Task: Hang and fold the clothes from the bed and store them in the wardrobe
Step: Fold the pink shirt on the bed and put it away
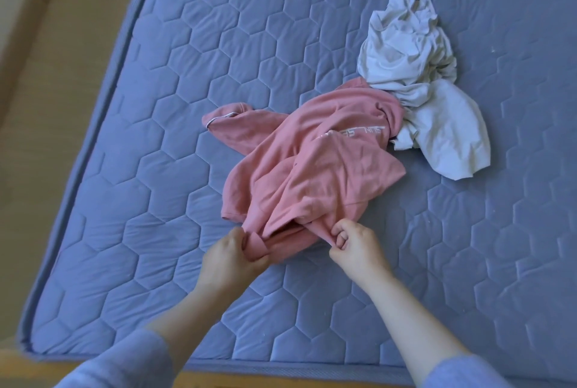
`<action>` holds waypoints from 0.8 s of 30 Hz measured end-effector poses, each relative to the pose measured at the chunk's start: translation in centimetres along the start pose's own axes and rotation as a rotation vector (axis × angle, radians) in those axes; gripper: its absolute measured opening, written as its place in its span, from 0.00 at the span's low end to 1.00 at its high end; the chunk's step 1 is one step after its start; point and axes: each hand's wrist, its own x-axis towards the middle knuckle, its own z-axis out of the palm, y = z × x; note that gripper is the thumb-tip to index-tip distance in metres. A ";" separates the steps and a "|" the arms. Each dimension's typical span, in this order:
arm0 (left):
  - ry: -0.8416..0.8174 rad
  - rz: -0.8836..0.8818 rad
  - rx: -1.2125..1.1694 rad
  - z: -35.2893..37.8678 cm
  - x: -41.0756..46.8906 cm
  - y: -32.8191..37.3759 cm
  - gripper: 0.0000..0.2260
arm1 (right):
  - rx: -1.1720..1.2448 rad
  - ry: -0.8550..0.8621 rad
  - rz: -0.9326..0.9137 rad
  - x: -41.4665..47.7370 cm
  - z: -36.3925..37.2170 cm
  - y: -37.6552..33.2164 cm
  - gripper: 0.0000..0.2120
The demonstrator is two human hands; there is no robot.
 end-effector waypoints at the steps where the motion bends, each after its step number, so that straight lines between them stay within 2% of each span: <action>1: 0.008 -0.020 0.022 -0.2 -0.2 -0.4 0.25 | 0.010 -0.023 0.007 -0.3 0.0 -0.1 0.12; 3: 0.006 -0.046 0.093 -0.7 -0.5 -1.5 0.25 | 0.031 -0.058 0.025 -1.1 0.2 -0.3 0.09; 5: 0.003 -0.035 0.177 -1.2 -0.9 -2.7 0.21 | 0.037 -0.060 0.027 -2.0 0.4 -0.5 0.04; 8: -0.021 0.006 0.245 -1.8 -1.4 -3.8 0.16 | 0.048 -0.048 0.011 -3.0 0.4 -0.4 0.12; 11: -0.046 0.076 0.212 -2.0 -2.1 -3.5 0.22 | 0.112 -0.002 0.012 -3.5 -0.9 -1.1 0.11; 14: 0.010 0.241 0.023 -2.3 -2.7 -1.3 0.26 | 0.194 0.077 -0.002 -3.8 -2.8 -3.2 0.10; 18: 0.057 0.461 -0.143 -3.4 -2.7 3.5 0.29 | 0.305 0.050 -0.098 -4.5 -5.5 -7.6 0.09; 21: 0.069 0.495 -0.187 -4.7 -2.6 6.7 0.33 | 0.304 0.078 -0.151 -5.2 -7.8 -10.4 0.09; 24: -0.012 0.551 -0.168 -6.6 -2.8 8.9 0.39 | 0.344 0.129 -0.182 -6.0 -10.7 -12.6 0.11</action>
